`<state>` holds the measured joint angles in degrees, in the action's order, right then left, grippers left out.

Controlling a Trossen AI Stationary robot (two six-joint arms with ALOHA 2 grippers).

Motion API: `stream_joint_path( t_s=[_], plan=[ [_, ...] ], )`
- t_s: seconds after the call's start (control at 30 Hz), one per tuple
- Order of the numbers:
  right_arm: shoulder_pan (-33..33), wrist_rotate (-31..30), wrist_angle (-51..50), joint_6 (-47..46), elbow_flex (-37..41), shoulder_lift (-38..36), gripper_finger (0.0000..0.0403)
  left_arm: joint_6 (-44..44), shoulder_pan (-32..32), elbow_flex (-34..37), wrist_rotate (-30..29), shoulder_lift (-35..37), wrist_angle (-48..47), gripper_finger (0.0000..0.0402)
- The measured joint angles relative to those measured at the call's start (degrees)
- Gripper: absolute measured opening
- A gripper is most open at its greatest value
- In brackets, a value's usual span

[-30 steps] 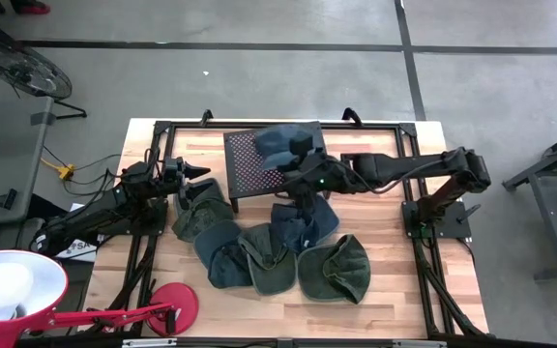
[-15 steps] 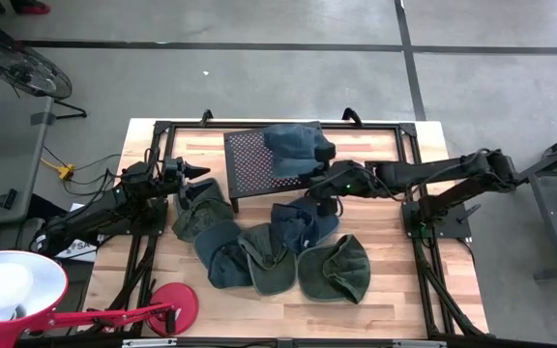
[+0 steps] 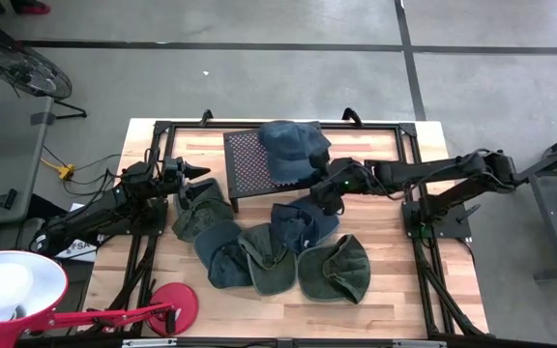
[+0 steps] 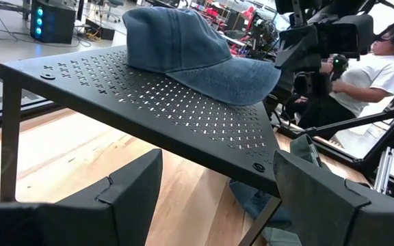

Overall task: Pick & Place hat
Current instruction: Stack the dark blue cap on the shelf

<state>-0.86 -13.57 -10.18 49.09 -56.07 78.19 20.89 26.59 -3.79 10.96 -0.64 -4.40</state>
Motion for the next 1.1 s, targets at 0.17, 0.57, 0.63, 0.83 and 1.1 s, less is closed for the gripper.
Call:
stream_joint_path(
  t_s=[0.17, 0.57, 0.63, 0.83, 1.1],
  plan=[
    [-1.1, 1.7, 1.0, 5.1, 0.0, 0.1, 0.0002, 0.0, 0.0, 0.0, 0.0, 0.0, 0.0, 0.0276],
    [-3.8, 2.3, -6.8, 2.9, -0.1, 0.1, 0.0000, 0.0, 0.0, 0.0, 0.0, 0.0, 0.0, 0.0276],
    [-4.2, 2.4, -8.1, 2.3, -0.1, 0.1, 0.0000, 0.0, 0.0, 0.0, 0.0, 0.0, 0.0, 0.0276],
    [-4.9, 1.6, -9.3, 2.0, -0.1, 0.1, 0.0001, 0.0, 0.0, 0.0, 0.0, 0.0, 0.0, 0.0276],
    [-5.2, -3.0, -14.7, -2.7, 0.2, -1.8, 0.0005, 0.0, 0.0, 0.0, -0.1, 0.0, 0.0, 0.0276]
  ],
)
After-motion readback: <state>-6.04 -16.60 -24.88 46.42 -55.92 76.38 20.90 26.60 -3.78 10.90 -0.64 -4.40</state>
